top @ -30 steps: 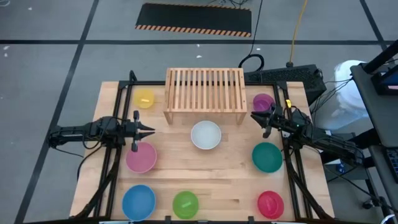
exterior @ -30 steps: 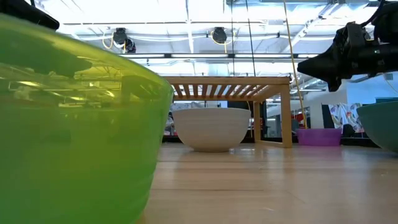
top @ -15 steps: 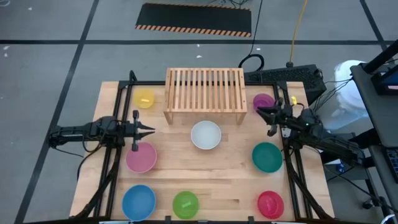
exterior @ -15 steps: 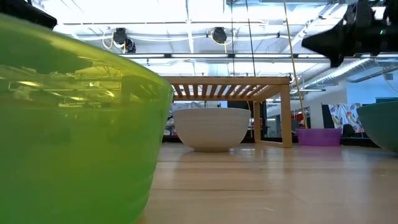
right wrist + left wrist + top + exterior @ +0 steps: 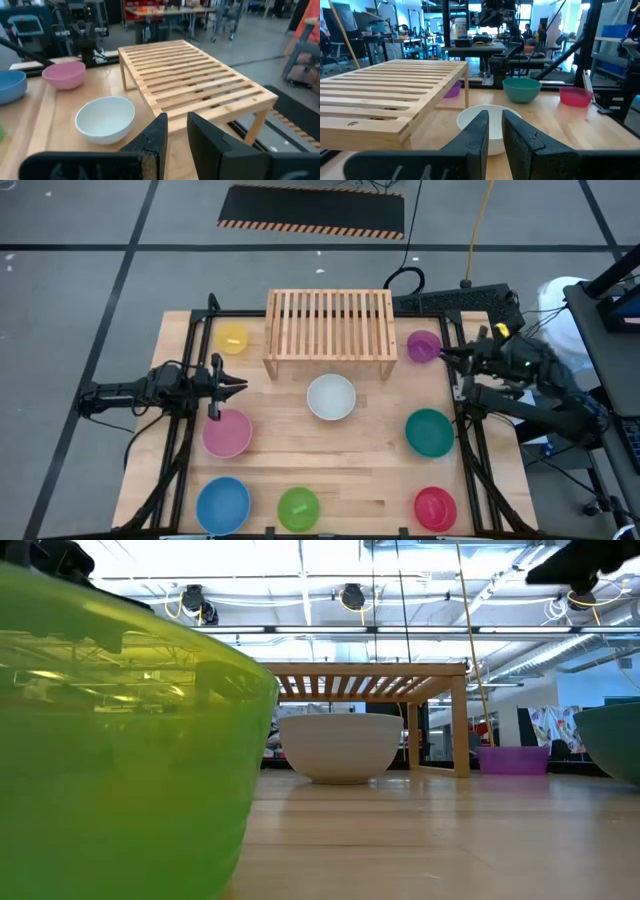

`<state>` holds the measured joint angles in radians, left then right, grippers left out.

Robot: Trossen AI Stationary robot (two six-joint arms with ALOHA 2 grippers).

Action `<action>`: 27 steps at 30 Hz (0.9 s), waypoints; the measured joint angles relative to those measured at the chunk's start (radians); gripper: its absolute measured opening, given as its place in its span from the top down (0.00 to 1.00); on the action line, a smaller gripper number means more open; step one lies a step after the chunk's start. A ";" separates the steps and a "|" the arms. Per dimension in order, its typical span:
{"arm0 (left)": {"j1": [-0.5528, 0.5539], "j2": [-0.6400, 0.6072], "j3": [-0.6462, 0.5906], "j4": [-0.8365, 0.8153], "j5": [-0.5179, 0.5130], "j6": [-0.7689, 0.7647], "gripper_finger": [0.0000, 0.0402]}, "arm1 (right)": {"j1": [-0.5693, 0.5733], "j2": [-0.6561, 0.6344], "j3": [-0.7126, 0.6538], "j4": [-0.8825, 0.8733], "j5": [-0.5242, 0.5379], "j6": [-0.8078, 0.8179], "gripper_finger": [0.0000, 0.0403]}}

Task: Place and stack bowls onto a shelf
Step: Put the green bowl on the shelf

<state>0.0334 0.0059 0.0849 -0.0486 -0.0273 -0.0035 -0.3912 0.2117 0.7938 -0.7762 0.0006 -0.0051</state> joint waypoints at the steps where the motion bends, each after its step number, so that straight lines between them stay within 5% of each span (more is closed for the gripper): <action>1: 0.000 0.000 0.000 0.000 0.000 -0.004 0.85 | 0.000 0.019 0.039 -0.039 0.000 0.000 0.84; 14: 0.000 0.000 0.000 0.000 0.000 -0.006 0.85 | 0.000 0.376 0.381 -0.586 -0.002 -0.080 0.84; 27: 0.000 0.000 0.001 0.000 0.000 -0.006 0.85 | 0.000 0.585 0.391 -0.483 -0.005 -0.028 0.84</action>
<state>0.0334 0.0059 0.0856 -0.0486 -0.0273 -0.0090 -0.3908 0.7967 1.1847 -1.2590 -0.0040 -0.0331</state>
